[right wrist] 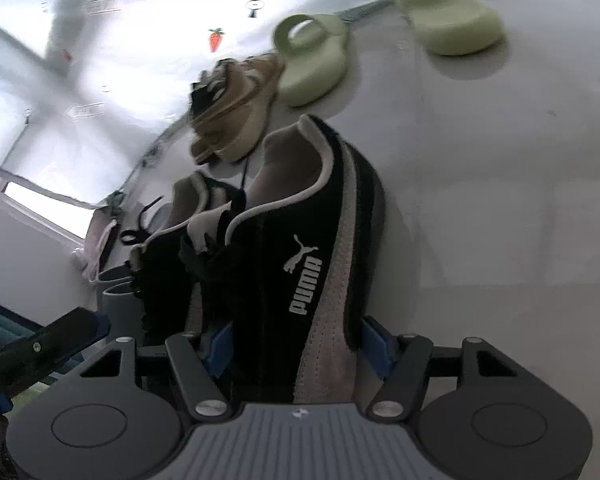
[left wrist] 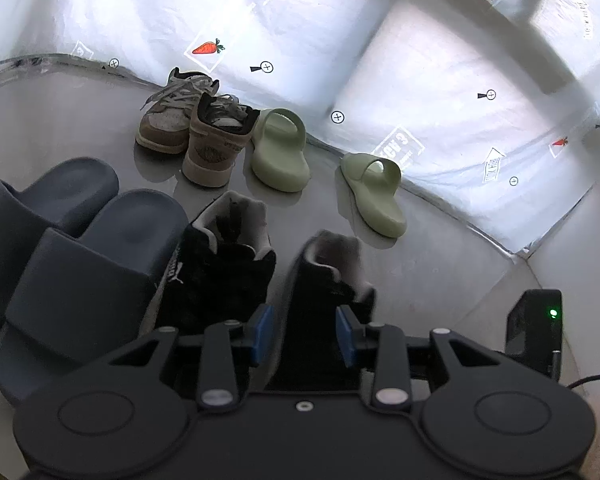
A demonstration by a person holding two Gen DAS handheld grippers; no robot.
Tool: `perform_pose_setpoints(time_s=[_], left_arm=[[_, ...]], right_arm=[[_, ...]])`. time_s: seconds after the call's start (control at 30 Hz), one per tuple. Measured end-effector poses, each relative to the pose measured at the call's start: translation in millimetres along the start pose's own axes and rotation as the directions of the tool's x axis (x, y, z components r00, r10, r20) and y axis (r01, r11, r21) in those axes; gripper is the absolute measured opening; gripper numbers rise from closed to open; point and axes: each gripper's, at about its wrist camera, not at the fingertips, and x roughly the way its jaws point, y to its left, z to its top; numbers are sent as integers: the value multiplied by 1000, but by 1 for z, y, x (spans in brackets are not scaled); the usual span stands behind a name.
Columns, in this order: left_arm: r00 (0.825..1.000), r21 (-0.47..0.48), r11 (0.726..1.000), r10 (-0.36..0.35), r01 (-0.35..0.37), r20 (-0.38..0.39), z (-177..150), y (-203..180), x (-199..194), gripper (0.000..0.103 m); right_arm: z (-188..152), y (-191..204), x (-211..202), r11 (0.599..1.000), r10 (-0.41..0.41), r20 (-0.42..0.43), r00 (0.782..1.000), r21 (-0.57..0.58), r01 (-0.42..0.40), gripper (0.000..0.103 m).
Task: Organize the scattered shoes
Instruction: 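Push the black Puma sneaker against its partner with the right tool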
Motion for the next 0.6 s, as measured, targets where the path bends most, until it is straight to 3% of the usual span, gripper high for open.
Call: perform_pose_setpoints(time_s=[0.23, 0.47, 0.6], left_arm=[[1000, -14, 1000, 19, -19, 5, 3, 17, -8, 36], [1000, 11, 1000, 22, -22, 7, 7, 15, -7, 36], [1000, 36, 999, 9, -10, 6, 7, 6, -3, 37]], right_arm=[[-1, 30, 20, 994, -7, -58, 998, -109, 1, 66], [-17, 60, 38, 991, 18, -112, 994, -133, -33, 68], [-22, 61, 38, 995, 25, -87, 996, -93, -33, 69]])
